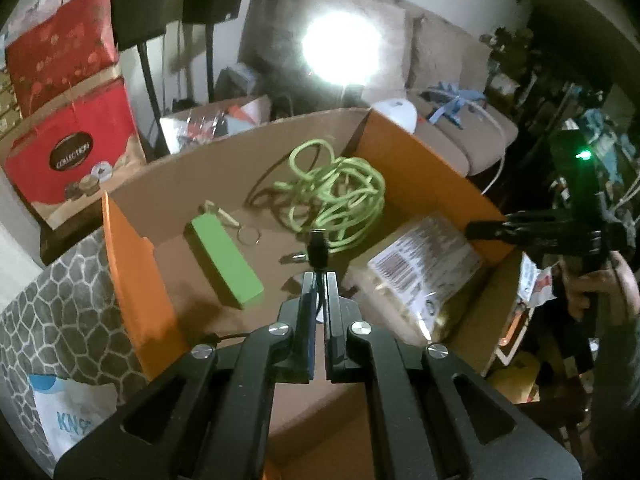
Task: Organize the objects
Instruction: 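Lift the black cable plug into the orange box and open the left gripper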
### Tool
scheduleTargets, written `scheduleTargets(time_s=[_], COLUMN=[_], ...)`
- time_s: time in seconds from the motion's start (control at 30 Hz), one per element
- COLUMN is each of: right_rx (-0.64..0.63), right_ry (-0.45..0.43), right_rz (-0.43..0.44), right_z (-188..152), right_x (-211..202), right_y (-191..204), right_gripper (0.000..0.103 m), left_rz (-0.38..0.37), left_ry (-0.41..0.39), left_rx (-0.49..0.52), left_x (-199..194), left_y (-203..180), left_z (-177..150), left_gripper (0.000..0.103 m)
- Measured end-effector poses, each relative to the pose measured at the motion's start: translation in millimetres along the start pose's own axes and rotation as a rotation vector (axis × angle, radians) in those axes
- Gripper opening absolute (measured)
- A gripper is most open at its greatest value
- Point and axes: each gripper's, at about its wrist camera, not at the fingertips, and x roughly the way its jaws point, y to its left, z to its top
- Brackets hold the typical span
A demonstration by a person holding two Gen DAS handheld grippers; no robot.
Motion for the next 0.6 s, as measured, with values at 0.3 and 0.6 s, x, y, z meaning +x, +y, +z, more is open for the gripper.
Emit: scheduleTargets(time_s=[0.3, 0.6], right_rx=[0.001, 0.001], right_ry=[0.000, 0.000], right_rz=[0.001, 0.000], right_z=[0, 0], right_x=[0, 0], right_y=[0, 0], right_gripper=[0.016, 0.016], left_rz=[0.034, 0.065], left_ry=[0.013, -0.026], left_rx=[-0.013, -0.066], left_x=[3, -25], left_y=[5, 25], left_z=[1, -2], left_gripper=[0.038, 0.058])
